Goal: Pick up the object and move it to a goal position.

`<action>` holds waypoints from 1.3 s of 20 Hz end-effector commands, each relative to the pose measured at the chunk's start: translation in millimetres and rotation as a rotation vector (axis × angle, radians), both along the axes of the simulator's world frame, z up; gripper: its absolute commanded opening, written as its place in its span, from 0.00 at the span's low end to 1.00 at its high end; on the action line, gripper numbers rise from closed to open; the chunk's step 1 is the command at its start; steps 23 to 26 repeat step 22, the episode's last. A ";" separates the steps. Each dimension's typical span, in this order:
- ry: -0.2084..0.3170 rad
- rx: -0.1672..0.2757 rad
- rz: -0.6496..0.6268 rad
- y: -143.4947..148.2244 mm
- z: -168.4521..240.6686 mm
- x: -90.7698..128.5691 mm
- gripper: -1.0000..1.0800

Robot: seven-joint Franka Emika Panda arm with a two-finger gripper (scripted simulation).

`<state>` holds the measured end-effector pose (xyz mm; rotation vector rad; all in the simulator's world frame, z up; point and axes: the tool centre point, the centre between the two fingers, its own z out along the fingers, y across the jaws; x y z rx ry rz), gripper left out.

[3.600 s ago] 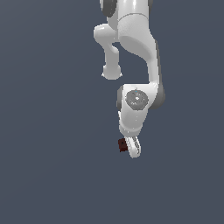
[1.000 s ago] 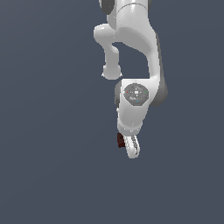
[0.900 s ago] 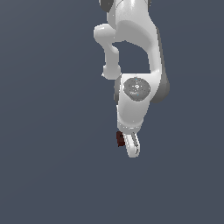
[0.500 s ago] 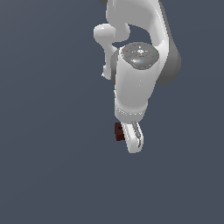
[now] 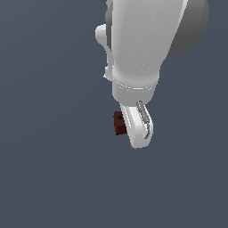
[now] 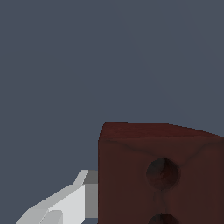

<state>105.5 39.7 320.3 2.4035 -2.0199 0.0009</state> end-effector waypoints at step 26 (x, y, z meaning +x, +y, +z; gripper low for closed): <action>-0.001 0.002 0.002 -7.4 71.5 15.5 0.00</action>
